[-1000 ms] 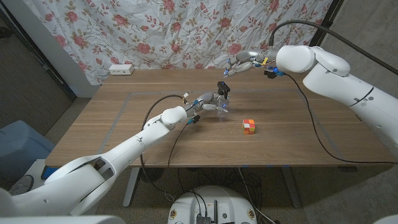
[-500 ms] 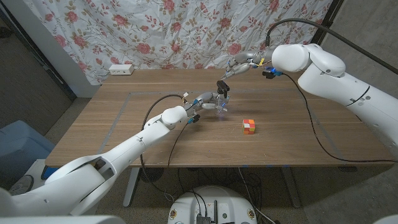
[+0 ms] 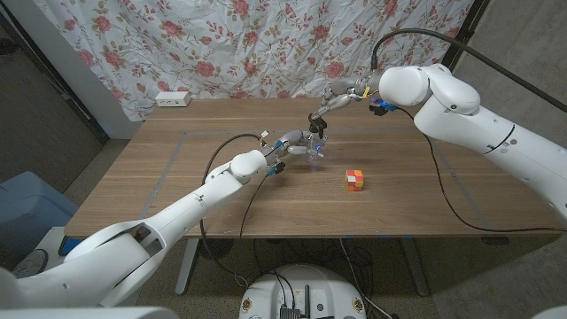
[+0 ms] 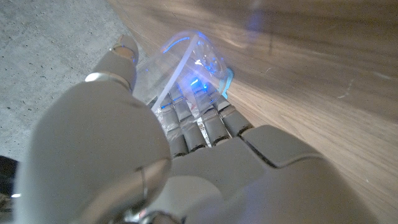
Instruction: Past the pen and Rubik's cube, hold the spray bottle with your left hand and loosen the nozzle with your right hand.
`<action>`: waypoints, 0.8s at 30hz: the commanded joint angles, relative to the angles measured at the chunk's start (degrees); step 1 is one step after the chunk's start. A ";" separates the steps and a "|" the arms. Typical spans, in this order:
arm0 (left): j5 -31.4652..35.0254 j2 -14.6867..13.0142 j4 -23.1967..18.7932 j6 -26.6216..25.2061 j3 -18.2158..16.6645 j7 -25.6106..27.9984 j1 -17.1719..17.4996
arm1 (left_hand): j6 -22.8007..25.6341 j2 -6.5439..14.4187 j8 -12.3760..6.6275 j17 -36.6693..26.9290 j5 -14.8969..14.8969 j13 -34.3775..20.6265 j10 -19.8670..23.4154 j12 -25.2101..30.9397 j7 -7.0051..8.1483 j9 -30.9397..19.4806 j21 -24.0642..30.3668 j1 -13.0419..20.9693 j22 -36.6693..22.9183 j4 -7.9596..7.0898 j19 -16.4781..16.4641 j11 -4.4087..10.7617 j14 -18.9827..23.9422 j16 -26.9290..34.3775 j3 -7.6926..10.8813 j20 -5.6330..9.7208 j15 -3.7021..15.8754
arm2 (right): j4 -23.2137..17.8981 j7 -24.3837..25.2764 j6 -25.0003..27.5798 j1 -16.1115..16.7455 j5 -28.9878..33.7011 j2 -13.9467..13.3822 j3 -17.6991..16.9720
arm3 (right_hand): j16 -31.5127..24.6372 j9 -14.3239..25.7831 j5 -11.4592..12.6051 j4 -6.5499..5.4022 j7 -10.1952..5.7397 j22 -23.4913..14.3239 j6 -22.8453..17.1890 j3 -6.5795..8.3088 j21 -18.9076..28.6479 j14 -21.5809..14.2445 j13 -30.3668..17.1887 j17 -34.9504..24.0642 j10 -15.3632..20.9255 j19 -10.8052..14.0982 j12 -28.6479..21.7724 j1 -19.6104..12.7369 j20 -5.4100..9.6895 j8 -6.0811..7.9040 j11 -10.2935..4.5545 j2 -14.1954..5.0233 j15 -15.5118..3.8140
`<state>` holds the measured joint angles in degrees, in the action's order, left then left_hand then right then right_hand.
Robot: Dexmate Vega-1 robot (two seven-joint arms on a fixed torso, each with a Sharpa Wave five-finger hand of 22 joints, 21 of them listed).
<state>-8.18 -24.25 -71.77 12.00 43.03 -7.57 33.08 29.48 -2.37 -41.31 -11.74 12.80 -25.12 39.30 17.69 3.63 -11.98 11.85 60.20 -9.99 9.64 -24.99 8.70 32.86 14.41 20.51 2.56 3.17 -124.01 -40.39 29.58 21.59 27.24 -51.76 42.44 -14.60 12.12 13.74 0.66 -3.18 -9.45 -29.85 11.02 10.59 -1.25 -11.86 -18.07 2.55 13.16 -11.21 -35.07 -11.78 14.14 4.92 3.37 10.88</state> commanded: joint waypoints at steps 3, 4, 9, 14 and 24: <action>-0.21 -0.10 -0.63 -0.11 -0.09 0.28 0.47 | 0.98 7.08 -0.39 -0.07 -0.26 -0.25 0.52 -0.13 -0.72 -0.16 -0.04 -5.50 -0.28 -0.02 0.18 0.18 0.73 -0.21 0.64 1.94 6.88 | -0.62 -2.12 3.02 -0.18 5.33 2.12 2.62 | 0.18 0.36 0.06 1.45 -0.49 -0.29 0.14 0.81 0.06 -0.54 -0.10 0.00 -0.32 -0.08 -0.24 -2.04 -0.22 -0.05 0.14 -0.82 0.57; -0.20 -0.14 -0.77 -0.16 -0.10 0.33 0.54 | 0.94 7.11 -0.38 -0.08 -0.26 -0.25 0.54 -0.13 -0.67 -0.16 -0.04 -5.52 -0.28 -0.04 0.17 0.15 0.74 -0.21 0.64 1.92 6.88 | -0.55 -2.20 2.95 -0.15 5.47 2.27 2.72 | 0.18 0.37 0.06 1.59 -0.53 -0.29 0.10 0.88 0.07 -0.57 -0.10 0.01 -0.30 -0.05 -0.27 -2.21 -0.20 -0.04 0.11 -0.82 0.63; -0.25 -0.38 -1.47 -0.56 -0.18 0.51 0.91 | 0.95 7.11 -0.39 -0.10 -0.27 -0.28 0.56 -0.18 -0.65 -0.15 -0.05 -5.49 -0.28 0.00 0.19 0.21 0.74 -0.23 0.64 1.93 6.86 | -0.18 -3.27 2.84 -0.38 6.36 2.90 3.40 | 0.29 0.46 0.01 3.00 -0.96 -0.27 0.24 1.60 0.19 -0.68 -0.09 0.16 -0.39 0.20 -0.35 -3.93 -0.15 -0.10 0.02 -0.89 0.46; -0.40 -0.37 -1.72 -0.57 -0.21 0.60 1.19 | 1.02 7.13 -0.43 -0.09 -0.27 -0.30 0.71 -0.17 -0.57 -0.14 -0.06 -5.52 -0.28 0.00 0.21 0.20 0.76 -0.27 0.66 1.93 6.90 | 0.11 -3.28 3.04 -0.09 7.39 3.38 3.58 | 0.31 0.58 -0.05 3.95 -1.18 -0.26 0.13 2.10 0.26 -0.88 -0.09 0.26 -0.48 0.41 -0.39 -5.10 -0.11 -0.03 0.06 -0.97 0.32; -0.48 -0.44 -2.52 -1.15 -0.29 1.14 1.75 | 1.03 7.16 -0.44 -0.13 -0.30 -0.36 0.72 -0.29 -0.51 -0.12 -0.05 -5.62 -0.28 -0.03 0.19 0.20 0.80 -0.30 0.63 1.92 6.85 | 1.10 -3.85 3.26 0.09 8.66 4.15 3.87 | 0.42 0.87 -0.13 5.68 -1.65 -0.25 -0.62 3.14 0.35 -1.10 -0.09 0.47 -0.49 0.84 -0.50 -7.27 -0.13 0.33 -0.18 -1.37 0.03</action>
<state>-8.51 -24.57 -73.43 11.36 42.88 -6.91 34.22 29.39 -2.37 -41.33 -11.74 12.76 -25.39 39.30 17.68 3.53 -11.99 11.85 60.20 -9.99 9.88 -24.99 8.70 33.17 14.19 20.75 2.56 3.28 -123.84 -43.49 32.65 21.41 34.35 -48.49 45.80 -14.29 12.67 13.74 5.94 -4.75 -9.45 -30.19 13.77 10.60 -1.97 -11.85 -17.54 2.34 13.41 -11.47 -41.49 -11.99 14.14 4.70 1.94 10.74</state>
